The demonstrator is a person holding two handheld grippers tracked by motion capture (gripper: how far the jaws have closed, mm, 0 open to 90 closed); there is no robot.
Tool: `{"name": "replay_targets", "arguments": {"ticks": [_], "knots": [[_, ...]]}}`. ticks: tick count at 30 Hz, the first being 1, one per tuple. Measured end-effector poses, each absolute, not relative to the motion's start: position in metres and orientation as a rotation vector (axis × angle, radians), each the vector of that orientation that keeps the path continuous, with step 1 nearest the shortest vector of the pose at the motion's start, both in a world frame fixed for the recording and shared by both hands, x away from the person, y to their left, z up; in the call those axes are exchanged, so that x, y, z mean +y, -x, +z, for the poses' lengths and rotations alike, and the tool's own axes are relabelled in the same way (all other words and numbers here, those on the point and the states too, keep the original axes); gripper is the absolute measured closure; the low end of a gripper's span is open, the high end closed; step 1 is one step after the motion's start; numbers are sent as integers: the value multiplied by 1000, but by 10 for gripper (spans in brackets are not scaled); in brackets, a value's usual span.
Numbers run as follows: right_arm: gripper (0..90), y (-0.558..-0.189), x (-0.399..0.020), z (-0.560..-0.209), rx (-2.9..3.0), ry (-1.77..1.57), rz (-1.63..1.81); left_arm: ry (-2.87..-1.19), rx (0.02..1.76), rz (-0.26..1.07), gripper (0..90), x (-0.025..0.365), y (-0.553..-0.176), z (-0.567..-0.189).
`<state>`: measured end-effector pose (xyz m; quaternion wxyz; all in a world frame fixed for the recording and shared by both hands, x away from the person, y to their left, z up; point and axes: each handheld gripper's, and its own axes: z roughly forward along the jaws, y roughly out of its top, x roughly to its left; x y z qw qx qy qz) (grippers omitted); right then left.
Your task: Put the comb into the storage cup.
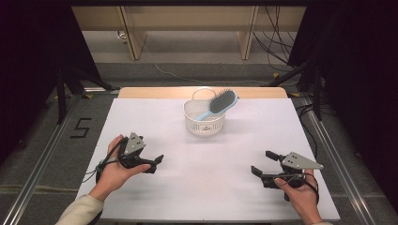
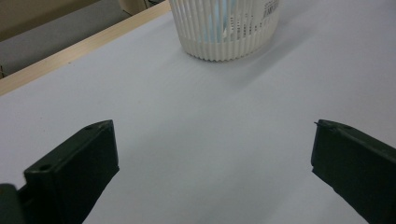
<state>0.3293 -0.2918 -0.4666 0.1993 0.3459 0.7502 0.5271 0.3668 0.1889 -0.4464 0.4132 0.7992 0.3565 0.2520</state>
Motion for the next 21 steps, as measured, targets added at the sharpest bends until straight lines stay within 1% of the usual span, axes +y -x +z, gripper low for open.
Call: {"name": "replay_targets", "arguments": {"ticks": [21], "knots": [[159,-329,-292,-467,2100,-968,1471,-2010,924,620,4,203,-347,-462]]}}
